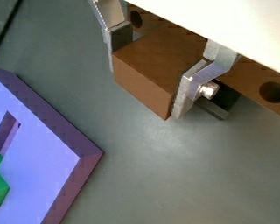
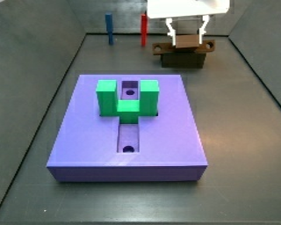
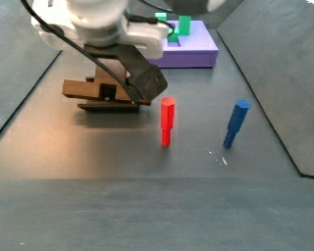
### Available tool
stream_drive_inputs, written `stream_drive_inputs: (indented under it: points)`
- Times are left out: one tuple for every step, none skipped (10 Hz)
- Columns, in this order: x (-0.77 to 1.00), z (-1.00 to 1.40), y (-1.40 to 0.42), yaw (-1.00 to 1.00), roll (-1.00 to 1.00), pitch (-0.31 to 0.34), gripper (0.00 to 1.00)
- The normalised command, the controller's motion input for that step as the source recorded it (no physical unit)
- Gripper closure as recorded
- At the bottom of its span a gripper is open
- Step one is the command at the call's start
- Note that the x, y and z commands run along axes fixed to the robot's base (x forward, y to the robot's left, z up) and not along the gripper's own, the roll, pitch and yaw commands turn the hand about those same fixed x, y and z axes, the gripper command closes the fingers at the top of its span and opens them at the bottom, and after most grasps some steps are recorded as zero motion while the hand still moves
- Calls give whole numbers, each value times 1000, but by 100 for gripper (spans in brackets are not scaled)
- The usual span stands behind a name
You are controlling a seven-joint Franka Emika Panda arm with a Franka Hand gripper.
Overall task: Pick up the brown object. Move up. Place the brown object on the fixture. Regrasp the brown object. Move to above the board. Insert the brown object.
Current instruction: Place the brown object on the fixture.
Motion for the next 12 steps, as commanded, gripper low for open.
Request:
stream_drive_inputs:
  points:
    - [114,-120,0,0,340,329,100]
    - [51,-131,0,0,177,191,100]
    - [26,-100,0,0,69,86,100]
    - [0,-131,0,0,3,0,100]
    - [0,-200,0,0,-100,-240,100]
    - [40,-111,26,0,-254,-269,100]
    - [0,-77,0,0,-34,-86,100]
    - [0,-83,0,0,-131,-117,100]
    - [0,-69,0,0,-134,-109,100]
    - [46,0,0,0,0,0,100]
    - [160,134,14,0,-469,0,100]
    - [217,129,60,0,-549,0,100]
